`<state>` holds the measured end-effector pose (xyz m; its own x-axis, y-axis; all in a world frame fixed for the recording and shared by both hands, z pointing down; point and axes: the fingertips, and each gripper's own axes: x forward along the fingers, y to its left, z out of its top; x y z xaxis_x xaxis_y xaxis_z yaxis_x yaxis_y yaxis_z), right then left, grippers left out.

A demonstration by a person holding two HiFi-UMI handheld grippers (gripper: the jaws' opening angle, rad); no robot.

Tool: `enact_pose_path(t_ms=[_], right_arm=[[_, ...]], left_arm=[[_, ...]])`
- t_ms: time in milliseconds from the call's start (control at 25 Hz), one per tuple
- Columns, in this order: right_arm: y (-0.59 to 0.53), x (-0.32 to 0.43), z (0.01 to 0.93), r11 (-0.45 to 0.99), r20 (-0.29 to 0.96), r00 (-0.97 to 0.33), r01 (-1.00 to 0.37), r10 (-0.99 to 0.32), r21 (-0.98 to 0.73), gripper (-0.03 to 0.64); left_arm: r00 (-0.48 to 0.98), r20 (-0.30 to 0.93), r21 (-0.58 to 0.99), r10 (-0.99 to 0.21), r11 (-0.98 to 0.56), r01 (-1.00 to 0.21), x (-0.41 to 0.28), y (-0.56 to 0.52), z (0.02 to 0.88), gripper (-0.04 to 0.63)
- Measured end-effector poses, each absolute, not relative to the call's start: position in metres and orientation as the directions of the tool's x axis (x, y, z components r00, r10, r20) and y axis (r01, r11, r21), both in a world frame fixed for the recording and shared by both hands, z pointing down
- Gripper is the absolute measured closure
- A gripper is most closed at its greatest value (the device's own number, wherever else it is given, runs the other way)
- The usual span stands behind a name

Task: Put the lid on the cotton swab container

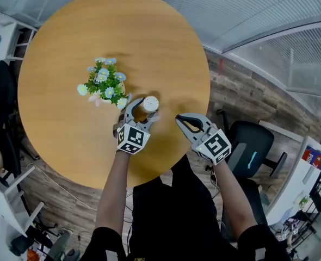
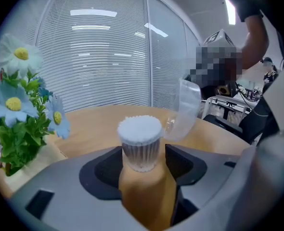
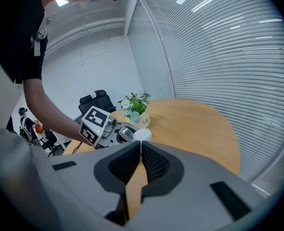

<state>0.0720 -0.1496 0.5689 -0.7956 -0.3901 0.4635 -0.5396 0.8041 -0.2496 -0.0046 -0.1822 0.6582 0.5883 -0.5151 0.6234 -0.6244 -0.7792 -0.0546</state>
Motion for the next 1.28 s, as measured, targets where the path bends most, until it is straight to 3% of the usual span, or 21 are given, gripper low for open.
enact_pose_path(t_ms=[1280], right_arm=[[-0.133, 0.029, 0.585, 0.867, 0.48, -0.843, -0.411, -0.244, -0.281, 0.609]], left_arm=[[0.634, 0.567, -0.027, -0.526, -0.781, -0.624, 0.007, -0.196, 0.657, 0.331]])
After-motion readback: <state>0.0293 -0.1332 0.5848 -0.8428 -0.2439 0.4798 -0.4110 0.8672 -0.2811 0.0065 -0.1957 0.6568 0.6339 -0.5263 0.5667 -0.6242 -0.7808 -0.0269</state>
